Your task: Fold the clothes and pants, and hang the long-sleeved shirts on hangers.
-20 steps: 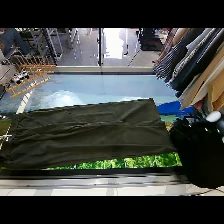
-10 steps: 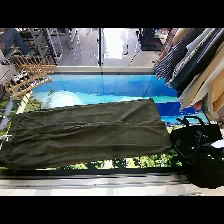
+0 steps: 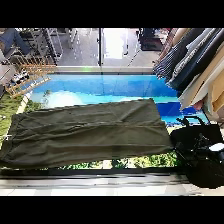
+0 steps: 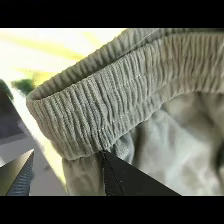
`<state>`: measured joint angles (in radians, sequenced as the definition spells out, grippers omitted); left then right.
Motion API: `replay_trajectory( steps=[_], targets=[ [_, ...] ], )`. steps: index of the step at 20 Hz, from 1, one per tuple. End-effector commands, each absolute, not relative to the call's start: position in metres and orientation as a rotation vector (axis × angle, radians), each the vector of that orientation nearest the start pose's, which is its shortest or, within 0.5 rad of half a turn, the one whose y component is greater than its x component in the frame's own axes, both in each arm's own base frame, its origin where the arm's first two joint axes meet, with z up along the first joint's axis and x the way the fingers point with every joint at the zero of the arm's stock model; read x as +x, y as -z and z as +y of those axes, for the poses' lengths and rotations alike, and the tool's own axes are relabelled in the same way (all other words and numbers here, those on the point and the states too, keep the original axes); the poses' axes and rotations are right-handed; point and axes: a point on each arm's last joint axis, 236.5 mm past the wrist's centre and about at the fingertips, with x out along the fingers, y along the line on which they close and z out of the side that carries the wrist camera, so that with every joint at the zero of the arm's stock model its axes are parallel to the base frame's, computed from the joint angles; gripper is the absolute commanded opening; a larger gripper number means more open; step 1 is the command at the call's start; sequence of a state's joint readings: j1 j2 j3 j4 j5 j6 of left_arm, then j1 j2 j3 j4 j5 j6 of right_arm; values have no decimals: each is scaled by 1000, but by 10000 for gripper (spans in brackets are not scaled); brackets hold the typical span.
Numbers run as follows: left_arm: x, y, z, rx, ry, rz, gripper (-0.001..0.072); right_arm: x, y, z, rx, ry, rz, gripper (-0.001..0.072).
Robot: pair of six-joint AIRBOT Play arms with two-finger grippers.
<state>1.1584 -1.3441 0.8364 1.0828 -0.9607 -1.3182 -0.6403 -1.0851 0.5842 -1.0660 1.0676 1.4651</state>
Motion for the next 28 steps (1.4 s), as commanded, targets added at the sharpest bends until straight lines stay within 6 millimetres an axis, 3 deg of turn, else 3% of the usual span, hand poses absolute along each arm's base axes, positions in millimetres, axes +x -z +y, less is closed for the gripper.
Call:
replay_trajectory(
  steps=[1,3,6,7,8,9,10,12,14,16,17,18,19,20,22,24,28],
  targets=[
    [228,98,272,-1115,-664,960,448,262,86,-76,894,305,1242,495],
    [226,111,265,-1150,-650,998,448,267,86,-78,906,312,1221,495],
    [225,122,262,-1174,-645,1021,413,276,95,-60,1002,278,1241,494],
    [225,123,262,-1174,-645,1022,252,277,101,-52,996,261,1265,476],
    [225,122,262,-1174,-645,1021,85,279,107,-45,978,245,1289,382],
    [225,121,261,-1174,-641,1023,19,281,109,-38,960,231,1300,193],
    [225,119,262,-1169,-639,1021,20,285,108,-36,945,224,1292,22],
    [228,105,270,-1108,-604,1011,18,293,90,-36,907,195,1252,26],
    [235,78,284,-1043,-556,994,18,299,60,-47,798,168,1194,24],
    [244,48,298,-1003,-528,971,17,297,35,-50,733,158,1161,24],
    [247,40,302,-990,-523,963,17,290,33,-45,731,143,1180,26],
    [248,37,303,-985,-516,963,18,279,37,-36,743,123,1227,61],
    [248,37,300,-989,-510,970,18,267,43,-27,762,108,1279,293],
    [247,37,299,-992,-505,976,18,255,52,-20,786,105,1325,591],
    [247,38,299,-991,-506,977,18,231,67,-5,851,116,1419,565],
    [247,38,299,-991,-507,976,18,219,84,-1,892,162,1443,565],
    [247,38,299,-991,-506,977,19,232,105,-20,935,301,1327,564]
  ],
)
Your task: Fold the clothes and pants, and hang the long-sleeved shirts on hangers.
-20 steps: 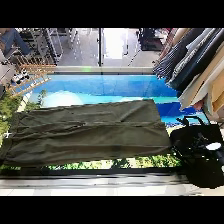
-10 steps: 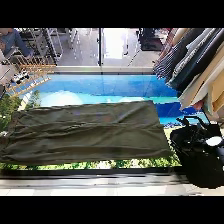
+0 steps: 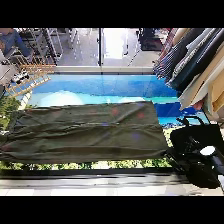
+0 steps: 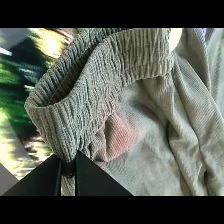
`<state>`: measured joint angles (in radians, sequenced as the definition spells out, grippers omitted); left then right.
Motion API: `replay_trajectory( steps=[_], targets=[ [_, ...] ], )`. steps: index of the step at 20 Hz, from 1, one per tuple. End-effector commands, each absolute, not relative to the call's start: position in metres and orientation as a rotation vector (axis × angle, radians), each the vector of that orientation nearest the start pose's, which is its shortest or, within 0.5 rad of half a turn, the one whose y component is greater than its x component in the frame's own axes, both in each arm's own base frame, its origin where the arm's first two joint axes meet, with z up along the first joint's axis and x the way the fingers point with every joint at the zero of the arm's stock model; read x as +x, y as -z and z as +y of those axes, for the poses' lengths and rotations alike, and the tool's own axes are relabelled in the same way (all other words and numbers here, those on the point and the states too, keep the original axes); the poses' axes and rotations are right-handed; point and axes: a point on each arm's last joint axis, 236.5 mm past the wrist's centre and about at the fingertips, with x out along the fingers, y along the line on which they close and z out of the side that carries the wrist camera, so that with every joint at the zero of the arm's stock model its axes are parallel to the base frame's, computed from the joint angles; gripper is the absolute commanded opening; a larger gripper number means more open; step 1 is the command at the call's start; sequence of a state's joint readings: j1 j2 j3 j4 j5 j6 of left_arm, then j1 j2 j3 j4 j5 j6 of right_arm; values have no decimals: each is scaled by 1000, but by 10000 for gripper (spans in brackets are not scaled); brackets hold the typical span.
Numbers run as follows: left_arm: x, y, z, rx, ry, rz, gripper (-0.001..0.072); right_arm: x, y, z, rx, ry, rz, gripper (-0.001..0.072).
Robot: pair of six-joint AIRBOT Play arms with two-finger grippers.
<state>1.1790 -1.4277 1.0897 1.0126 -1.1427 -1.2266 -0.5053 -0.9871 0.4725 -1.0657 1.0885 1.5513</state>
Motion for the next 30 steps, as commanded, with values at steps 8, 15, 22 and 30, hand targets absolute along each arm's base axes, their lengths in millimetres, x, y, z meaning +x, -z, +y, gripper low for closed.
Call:
replay_trajectory(
  steps=[8,15,22,30],
  targets=[
    [246,38,297,-995,-499,984,19,272,108,-30,1122,392,1160,311],
    [248,8,302,-974,-459,984,16,276,43,-13,890,118,1173,25],
    [270,-120,339,-730,-432,860,15,333,-125,-4,543,-65,871,24],
    [320,-89,355,-858,-414,789,14,460,-44,3,536,-34,929,23]
  ],
)
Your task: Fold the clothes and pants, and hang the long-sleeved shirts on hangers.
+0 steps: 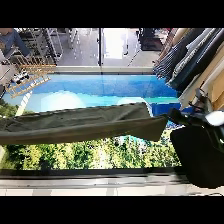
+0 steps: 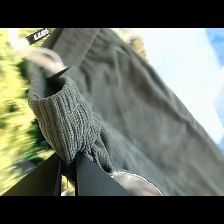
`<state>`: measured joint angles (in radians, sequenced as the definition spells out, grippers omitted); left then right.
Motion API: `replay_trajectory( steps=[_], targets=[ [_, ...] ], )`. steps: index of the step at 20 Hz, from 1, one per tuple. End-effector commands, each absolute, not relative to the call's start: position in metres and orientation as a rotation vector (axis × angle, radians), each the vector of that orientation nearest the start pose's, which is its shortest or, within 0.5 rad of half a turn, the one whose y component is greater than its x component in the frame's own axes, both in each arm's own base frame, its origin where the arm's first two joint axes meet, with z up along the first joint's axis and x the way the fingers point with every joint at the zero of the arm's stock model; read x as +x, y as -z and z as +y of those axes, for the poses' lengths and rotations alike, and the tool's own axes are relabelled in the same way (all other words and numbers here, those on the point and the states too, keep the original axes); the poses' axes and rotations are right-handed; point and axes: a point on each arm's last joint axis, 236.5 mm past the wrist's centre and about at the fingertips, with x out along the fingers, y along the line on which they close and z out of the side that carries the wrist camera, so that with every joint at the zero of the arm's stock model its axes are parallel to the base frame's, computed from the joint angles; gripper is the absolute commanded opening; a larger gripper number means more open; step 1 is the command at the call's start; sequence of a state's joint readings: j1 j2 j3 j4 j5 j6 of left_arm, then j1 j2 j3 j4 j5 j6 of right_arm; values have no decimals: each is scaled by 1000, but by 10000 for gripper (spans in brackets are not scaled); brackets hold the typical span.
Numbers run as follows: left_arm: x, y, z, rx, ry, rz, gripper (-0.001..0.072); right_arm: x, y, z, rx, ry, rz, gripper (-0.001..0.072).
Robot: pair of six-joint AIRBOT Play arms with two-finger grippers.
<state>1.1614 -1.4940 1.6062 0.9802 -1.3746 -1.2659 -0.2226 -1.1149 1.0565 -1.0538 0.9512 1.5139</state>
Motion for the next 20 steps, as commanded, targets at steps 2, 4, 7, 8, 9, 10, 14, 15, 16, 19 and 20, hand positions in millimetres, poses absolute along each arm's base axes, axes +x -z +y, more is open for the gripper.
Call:
replay_trajectory(
  steps=[2,4,7,8,9,10,14,15,16,19,20],
  targets=[
    [350,-64,359,-931,-425,770,14,507,-20,-2,541,-25,937,24],
    [382,-38,359,-955,-434,759,14,553,-5,-11,568,-7,917,24],
    [430,-8,357,-941,-460,714,15,604,13,-4,567,-26,892,25],
    [443,-1,357,-930,-467,697,16,619,17,2,557,-37,873,27],
    [455,6,356,-916,-471,686,21,629,18,6,549,-42,851,66],
    [463,11,355,-906,-477,672,70,635,17,6,550,-43,836,334],
    [454,-3,354,-908,-467,678,714,585,21,0,536,-83,1048,546],
    [441,-10,352,-903,-443,708,712,564,23,-4,522,-98,1127,536],
    [425,-15,348,-880,-410,752,710,544,24,-7,521,-108,1190,536],
    [351,-6,331,-856,-378,1011,703,483,24,-8,520,-142,1314,519],
    [332,2,323,-879,-369,1090,703,462,24,-4,554,-139,1335,519]
  ],
)
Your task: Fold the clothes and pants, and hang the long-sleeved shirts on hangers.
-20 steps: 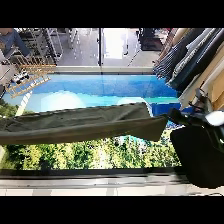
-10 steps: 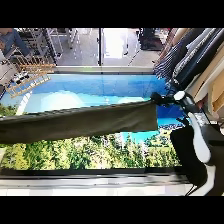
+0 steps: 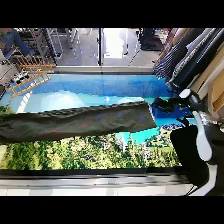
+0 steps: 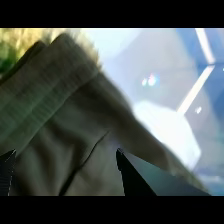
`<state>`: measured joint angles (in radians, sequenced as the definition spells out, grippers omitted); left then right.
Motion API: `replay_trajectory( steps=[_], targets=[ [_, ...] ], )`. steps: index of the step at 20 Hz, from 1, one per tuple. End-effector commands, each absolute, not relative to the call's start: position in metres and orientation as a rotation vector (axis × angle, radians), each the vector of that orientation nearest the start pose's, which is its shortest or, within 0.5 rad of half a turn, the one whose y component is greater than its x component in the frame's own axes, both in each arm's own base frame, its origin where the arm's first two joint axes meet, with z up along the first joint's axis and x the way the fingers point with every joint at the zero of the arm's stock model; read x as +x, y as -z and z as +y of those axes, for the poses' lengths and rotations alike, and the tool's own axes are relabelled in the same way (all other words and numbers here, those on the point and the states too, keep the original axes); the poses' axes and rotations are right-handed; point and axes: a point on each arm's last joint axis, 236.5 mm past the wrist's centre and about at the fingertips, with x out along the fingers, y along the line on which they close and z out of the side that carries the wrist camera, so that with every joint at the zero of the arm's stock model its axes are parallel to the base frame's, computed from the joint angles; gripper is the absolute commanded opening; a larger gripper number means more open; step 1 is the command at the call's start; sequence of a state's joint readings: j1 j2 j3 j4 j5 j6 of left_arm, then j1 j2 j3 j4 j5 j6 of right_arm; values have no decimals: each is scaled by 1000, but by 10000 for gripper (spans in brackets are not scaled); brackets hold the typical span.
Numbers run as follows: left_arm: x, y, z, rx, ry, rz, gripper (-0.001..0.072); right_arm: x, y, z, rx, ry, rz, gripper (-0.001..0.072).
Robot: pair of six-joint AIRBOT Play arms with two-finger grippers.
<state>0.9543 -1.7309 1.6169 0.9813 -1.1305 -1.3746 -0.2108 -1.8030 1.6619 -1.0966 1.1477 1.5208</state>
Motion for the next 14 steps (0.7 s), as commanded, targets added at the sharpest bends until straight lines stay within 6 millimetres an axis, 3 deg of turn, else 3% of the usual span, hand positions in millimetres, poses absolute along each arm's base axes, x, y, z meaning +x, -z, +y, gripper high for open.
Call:
replay_trajectory(
  steps=[1,3,5,7,11,14],
  targets=[
    [320,11,315,-915,-357,1131,704,441,26,3,599,-151,1359,515],
    [316,30,304,-975,-351,1148,703,405,36,21,709,-152,1383,517],
    [323,47,298,-998,-360,1126,703,393,51,37,834,-128,1347,529],
    [336,57,300,-995,-385,1078,704,399,64,45,949,-100,1294,591],
    [361,64,308,-948,-420,1012,704,429,79,51,992,-46,1174,589],
    [368,88,297,-972,-401,1059,704,445,95,65,983,-15,1138,582]
  ],
)
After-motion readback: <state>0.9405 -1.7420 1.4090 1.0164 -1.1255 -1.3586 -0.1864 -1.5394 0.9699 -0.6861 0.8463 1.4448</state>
